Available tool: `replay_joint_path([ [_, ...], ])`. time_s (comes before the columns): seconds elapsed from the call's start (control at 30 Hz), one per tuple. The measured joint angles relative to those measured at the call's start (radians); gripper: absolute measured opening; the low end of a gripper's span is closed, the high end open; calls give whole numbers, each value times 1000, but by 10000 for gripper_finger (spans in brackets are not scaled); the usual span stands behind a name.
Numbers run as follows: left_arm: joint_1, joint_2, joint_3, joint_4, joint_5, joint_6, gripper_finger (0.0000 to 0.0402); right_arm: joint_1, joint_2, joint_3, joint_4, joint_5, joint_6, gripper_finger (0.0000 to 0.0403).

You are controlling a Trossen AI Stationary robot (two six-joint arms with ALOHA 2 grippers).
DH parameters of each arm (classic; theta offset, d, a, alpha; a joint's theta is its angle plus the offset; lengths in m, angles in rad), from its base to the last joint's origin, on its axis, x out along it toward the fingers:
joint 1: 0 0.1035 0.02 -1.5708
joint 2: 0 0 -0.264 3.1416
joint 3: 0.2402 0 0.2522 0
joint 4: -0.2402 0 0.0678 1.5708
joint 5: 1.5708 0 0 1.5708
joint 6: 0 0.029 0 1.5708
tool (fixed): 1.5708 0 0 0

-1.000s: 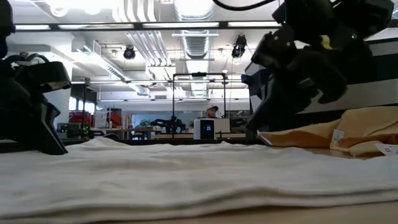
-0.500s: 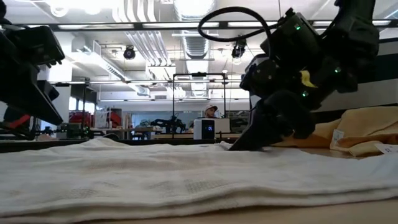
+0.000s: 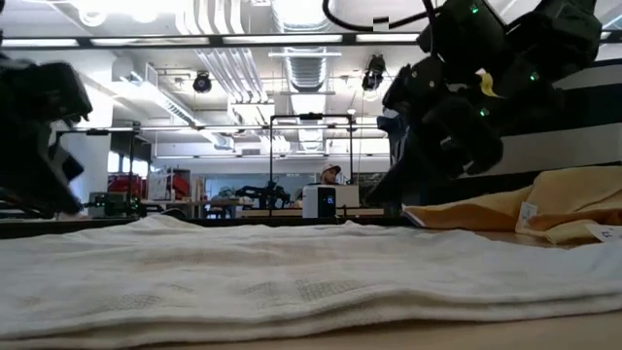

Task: Fold towel
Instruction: Fold the white towel

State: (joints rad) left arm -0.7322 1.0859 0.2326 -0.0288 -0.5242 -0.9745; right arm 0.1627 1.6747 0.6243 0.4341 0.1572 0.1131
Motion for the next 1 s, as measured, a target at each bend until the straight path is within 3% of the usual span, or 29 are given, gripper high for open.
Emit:
replay_joint_path([
  [0.2, 0, 131, -15, 42, 36, -86, 0, 1, 46, -10, -74, 19, 38, 0],
  [0.37, -4, 179, 28, 55, 111, -84, 0, 9, 8, -11, -176, 20, 60, 0],
  [0.53, 1, 131, 110, -177, 153, -55, 0, 12, -97, -10, -214, 23, 18, 0],
  [0.63, 7, 86, 133, -283, 100, -31, 0, 7, -121, -8, -195, 27, 11, 0],
  [0.8, 18, 50, 113, -258, 13, -16, 0, 7, -72, -9, -110, 27, -1, 0],
  [0.9, 19, 65, 69, -216, 13, -59, 0, 7, 1, -13, -99, 26, 17, 0],
  [1.0, 19, 122, 32, -61, 56, -84, 0, 11, 43, -8, -109, 22, 42, 0],
])
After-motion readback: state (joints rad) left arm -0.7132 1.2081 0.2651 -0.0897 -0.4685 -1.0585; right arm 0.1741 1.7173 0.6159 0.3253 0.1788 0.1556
